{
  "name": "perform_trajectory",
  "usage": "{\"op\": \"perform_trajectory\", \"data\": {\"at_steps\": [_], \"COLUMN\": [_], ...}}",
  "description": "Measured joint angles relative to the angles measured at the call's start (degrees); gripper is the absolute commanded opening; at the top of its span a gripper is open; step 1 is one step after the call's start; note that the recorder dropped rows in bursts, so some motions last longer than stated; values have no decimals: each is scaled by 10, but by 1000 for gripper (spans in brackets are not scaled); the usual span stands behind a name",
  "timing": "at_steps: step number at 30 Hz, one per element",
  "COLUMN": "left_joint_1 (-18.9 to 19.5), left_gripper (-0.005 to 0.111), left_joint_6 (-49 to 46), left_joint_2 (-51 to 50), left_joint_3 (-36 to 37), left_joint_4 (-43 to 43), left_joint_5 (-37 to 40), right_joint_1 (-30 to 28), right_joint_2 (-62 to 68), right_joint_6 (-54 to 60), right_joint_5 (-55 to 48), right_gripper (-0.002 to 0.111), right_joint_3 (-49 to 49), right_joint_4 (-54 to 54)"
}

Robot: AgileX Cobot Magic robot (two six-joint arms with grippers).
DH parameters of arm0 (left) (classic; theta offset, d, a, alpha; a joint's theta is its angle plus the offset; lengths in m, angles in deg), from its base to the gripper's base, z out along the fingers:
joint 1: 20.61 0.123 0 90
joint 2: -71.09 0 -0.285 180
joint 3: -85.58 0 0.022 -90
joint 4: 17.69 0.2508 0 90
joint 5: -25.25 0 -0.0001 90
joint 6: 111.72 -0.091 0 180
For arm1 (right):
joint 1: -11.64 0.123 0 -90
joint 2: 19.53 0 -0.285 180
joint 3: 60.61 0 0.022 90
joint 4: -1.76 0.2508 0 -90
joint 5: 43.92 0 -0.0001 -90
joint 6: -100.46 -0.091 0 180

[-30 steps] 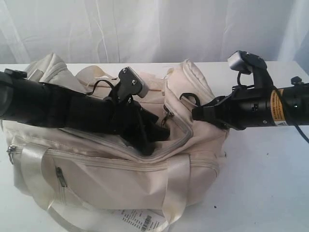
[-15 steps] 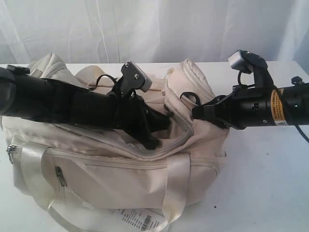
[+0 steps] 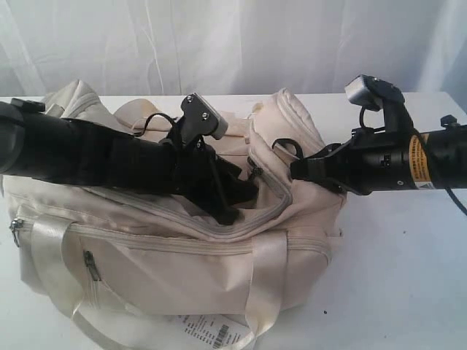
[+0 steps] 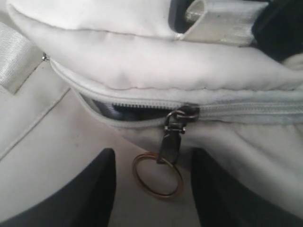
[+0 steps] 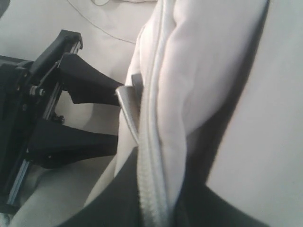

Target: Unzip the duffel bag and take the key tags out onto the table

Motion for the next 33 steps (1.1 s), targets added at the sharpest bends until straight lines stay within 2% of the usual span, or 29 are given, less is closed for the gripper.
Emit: {"op": "perform_trajectory", "data": {"at_steps": [3, 12, 26, 30, 33], "left_joint_1": [0, 0, -2, -2, -2], "left_gripper": [46, 0, 0, 0, 0], "left_joint_6": [0, 0, 3, 65, 201], "left_joint_2": [0, -22, 23, 65, 94], "left_joint_3": [0, -1, -1, -1, -1], "left_joint_4": [0, 0, 0, 26, 150], "left_joint_5": [-1, 0, -48, 10, 80], "right_joint_1": [0, 0, 0, 0, 0], "right_joint_2": [0, 0, 0, 0, 0], "right_joint_6": [0, 0, 0, 0, 0], "right_joint_5": [0, -2, -11, -13, -14], "right_gripper": [0, 0, 0, 0, 0], "right_joint_3": [0, 0, 0, 0, 0], "right_joint_4": [0, 0, 1, 3, 14]}}
